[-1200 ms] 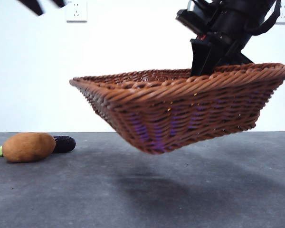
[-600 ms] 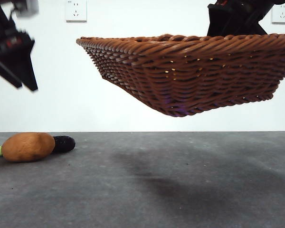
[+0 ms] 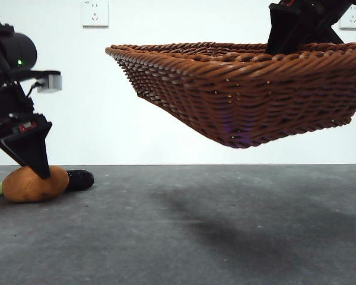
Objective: Help me put the vegetables on the table into the basket
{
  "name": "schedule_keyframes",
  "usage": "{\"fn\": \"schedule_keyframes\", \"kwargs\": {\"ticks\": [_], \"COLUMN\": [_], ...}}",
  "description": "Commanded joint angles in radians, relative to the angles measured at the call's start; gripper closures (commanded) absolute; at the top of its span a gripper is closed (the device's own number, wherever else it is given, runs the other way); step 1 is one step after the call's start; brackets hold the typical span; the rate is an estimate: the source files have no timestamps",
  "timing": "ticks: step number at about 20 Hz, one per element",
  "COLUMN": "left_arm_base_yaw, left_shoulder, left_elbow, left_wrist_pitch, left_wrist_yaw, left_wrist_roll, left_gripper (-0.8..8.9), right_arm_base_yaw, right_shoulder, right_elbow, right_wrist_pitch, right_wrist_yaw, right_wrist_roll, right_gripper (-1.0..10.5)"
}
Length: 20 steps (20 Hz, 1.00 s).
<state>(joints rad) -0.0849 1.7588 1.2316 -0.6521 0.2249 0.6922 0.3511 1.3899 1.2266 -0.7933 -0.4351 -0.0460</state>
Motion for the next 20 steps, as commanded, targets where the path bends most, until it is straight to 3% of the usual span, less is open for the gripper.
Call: {"fn": "schedule_keyframes", "kwargs": {"ticks": [1, 5, 9, 13, 17, 20], "left_arm_base_yaw": [0.004, 0.004, 0.003, 0.003, 0.003, 0.01], "left_shoulder": [0.036, 0.072, 0.074, 0.074, 0.04, -0.078], "left_elbow": [0.0, 0.0, 0.0, 0.0, 0.001, 0.001], "left_wrist_pitch": [0.019, 0.033, 0.04, 0.01, -0.018, -0.042], "left_wrist_yaw": [0.01, 0.01, 0.011, 0.019, 0.02, 0.119], "left_wrist_roll": [0.016, 0.011, -0.011, -0.035, -0.089, -0.116], "left_gripper": [2.6, 3.53, 6.63, 8.15, 8.21, 8.2], "right_arm_base_yaw": [-0.001, -0.001, -0.001, -0.001, -0.001, -0.001], "right_shoulder": [-0.008, -0.008, -0.007, -0.007, -0.005, 0.011], "right_elbow": [0.008, 0.009, 0.009, 0.009, 0.008, 0.003], "right_wrist_pitch": [0.008, 0.008, 0.025, 0.026, 0.013, 0.007], "right_wrist_yaw": [-0.014, -0.014, -0.014, -0.014, 0.002, 0.032], "right_wrist_roll": [-0.003, -0.003, 0.0, 0.002, 0.017, 0.02], "right_gripper": [9.6, 9.6, 9.6, 9.6, 9.6, 9.6]}}
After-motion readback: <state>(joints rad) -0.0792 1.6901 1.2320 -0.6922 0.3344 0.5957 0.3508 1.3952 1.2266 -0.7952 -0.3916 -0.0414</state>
